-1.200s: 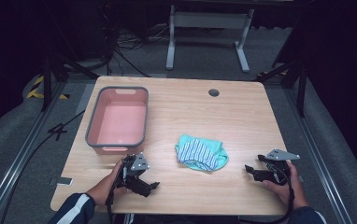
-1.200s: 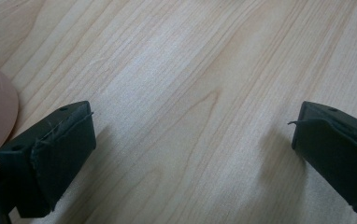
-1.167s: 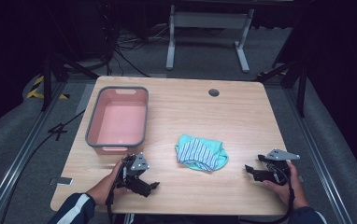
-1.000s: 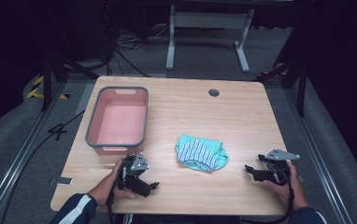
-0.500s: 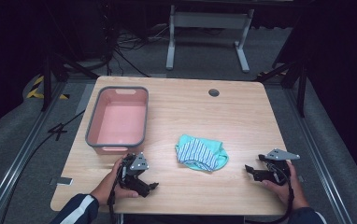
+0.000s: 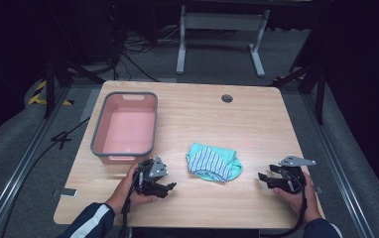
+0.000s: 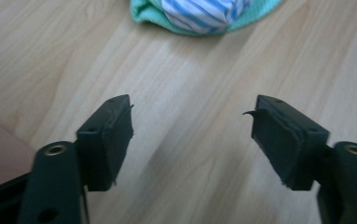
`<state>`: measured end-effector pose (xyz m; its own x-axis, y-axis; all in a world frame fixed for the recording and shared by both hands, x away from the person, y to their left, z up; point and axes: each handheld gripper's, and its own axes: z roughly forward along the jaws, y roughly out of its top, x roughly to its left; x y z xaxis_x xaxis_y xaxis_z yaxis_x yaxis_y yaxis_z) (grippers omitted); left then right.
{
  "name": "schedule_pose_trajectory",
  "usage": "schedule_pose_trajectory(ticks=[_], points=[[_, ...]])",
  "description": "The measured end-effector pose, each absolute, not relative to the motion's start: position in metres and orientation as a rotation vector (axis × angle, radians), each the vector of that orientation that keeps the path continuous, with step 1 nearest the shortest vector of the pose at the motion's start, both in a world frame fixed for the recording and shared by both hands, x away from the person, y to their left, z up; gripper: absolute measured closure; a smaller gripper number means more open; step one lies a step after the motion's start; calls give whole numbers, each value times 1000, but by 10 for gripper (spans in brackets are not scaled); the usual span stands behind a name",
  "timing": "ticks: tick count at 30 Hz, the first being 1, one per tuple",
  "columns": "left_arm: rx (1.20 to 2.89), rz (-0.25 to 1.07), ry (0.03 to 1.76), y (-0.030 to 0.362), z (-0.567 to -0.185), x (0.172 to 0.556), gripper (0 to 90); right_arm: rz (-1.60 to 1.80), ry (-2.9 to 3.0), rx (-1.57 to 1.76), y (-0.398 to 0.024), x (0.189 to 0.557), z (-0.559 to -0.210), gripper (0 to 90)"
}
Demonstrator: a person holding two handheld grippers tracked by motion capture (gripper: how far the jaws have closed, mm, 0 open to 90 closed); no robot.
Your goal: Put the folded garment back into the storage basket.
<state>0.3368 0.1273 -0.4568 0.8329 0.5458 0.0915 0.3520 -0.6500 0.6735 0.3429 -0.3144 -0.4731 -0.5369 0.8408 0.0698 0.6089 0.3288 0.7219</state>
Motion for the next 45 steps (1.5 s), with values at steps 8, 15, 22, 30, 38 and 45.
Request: schedule_pose_trajectory(ticks=[8, 15, 22, 30, 38, 45], points=[[2305, 393, 656, 107, -445, 352, 346, 1071, 2305, 1201, -289, 345, -461, 405], [2300, 401, 659, 88, -446, 364, 365, 1079, 2324, 1141, -265, 351, -455, 412], [2323, 411, 638, 72, -447, 374, 502, 1051, 2354, 1105, -235, 360, -456, 421], [2332, 336, 646, 68, -454, 387, 676, 995, 2346, 1157, -213, 379, -464, 359], [2382, 260, 586, 59, -463, 385, 736, 925, 2366, 1213, -212, 386, -474, 359], [2418, 199, 512, 50, -468, 372, 724, 951, 2419, 1163, -216, 386, -473, 440]])
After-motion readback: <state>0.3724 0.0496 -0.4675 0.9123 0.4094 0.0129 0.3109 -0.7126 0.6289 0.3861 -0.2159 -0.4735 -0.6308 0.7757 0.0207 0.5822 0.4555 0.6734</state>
